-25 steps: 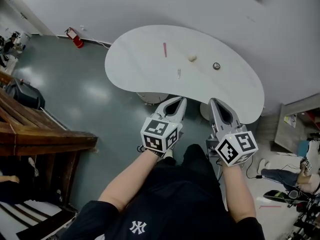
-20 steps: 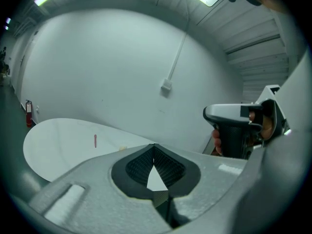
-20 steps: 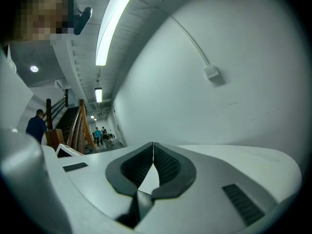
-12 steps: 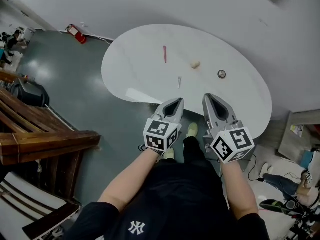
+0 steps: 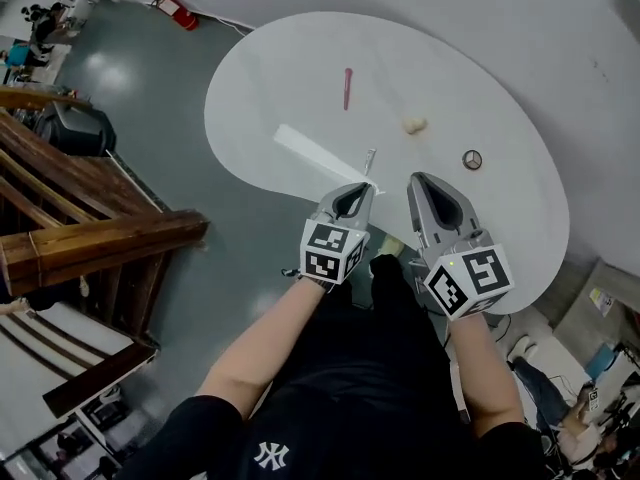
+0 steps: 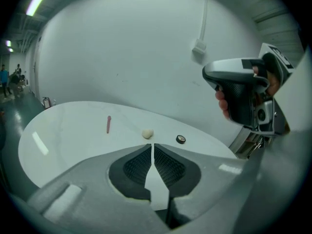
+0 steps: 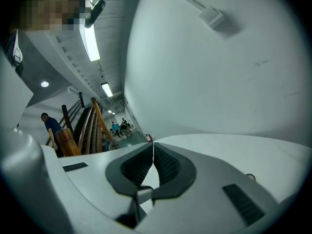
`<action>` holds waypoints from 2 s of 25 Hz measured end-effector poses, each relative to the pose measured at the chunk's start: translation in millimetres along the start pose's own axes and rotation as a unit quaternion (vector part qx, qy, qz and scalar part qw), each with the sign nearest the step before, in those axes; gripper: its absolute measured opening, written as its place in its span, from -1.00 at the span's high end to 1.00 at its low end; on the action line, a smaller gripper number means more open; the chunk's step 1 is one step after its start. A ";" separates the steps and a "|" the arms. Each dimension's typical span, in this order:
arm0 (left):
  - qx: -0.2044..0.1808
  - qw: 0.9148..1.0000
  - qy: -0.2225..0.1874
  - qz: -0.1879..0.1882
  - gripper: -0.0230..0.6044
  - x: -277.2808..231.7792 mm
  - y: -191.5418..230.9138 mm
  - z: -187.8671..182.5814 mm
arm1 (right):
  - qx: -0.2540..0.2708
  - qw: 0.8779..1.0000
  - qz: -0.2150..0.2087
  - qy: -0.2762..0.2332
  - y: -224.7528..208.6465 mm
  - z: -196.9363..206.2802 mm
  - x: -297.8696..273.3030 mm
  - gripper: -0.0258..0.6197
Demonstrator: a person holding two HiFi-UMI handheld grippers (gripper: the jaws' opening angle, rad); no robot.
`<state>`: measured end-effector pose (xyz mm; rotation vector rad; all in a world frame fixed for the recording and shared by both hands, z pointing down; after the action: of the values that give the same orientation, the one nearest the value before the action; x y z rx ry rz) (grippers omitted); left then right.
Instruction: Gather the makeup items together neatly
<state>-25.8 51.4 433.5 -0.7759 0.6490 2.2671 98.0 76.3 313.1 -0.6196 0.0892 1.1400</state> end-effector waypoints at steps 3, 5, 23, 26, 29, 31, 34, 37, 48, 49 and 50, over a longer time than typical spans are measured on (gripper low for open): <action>0.004 1.000 0.022 -0.022 0.89 -25.5 11.7 9.9 | -0.005 1.000 -0.015 0.016 -12.4 3.1 -16.5 0.88; 0.008 0.999 0.033 -0.038 0.89 -40.9 23.9 17.4 | -0.002 0.999 -0.021 0.025 -19.5 6.5 -28.6 0.88; 0.028 0.984 0.120 -0.127 0.65 -105.3 62.8 60.9 | -0.009 0.998 0.004 0.067 -37.0 25.3 -55.4 0.88; 0.023 0.982 0.126 -0.141 0.73 -104.2 64.6 59.5 | -0.011 0.997 0.009 0.070 -38.3 24.2 -53.4 0.88; 0.017 0.980 0.131 -0.148 0.75 -102.6 64.9 58.7 | -0.009 0.997 0.013 0.077 -37.0 25.2 -51.2 0.88; 0.007 0.979 0.133 -0.154 0.75 -102.8 64.1 58.7 | -0.008 0.997 0.015 0.080 -37.9 26.5 -50.1 0.88; -0.006 0.978 0.136 -0.161 0.75 -104.8 62.1 58.3 | -0.011 0.996 0.020 0.085 -41.1 29.0 -48.1 0.88; -0.006 0.978 0.135 -0.161 0.81 -107.0 60.4 57.0 | -0.011 0.996 0.022 0.088 -42.7 29.1 -46.0 0.88; 0.039 0.979 0.106 -0.169 0.83 -86.3 76.9 54.5 | -0.009 0.996 0.004 0.085 -31.9 33.6 -56.4 0.88; 0.044 0.979 0.104 -0.171 0.83 -83.2 80.4 53.1 | -0.006 0.996 0.000 0.086 -28.0 33.8 -59.5 0.88; 0.049 0.978 0.103 -0.172 0.83 -80.0 84.2 52.0 | -0.005 0.996 -0.004 0.086 -23.9 33.7 -62.7 0.88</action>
<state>-54.2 -5.7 543.7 -0.9992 0.6594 1.8433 83.6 35.3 374.3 -0.7250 0.2285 1.0794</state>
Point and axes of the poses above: the fingertips, and each gripper's own axes: x backward along the fingers, y to its left, z out of its underside, the point moved 5 cm from there along x, backward along the fingers, and after that the axes turned 9 degrees about y, right-handed, at the moved point
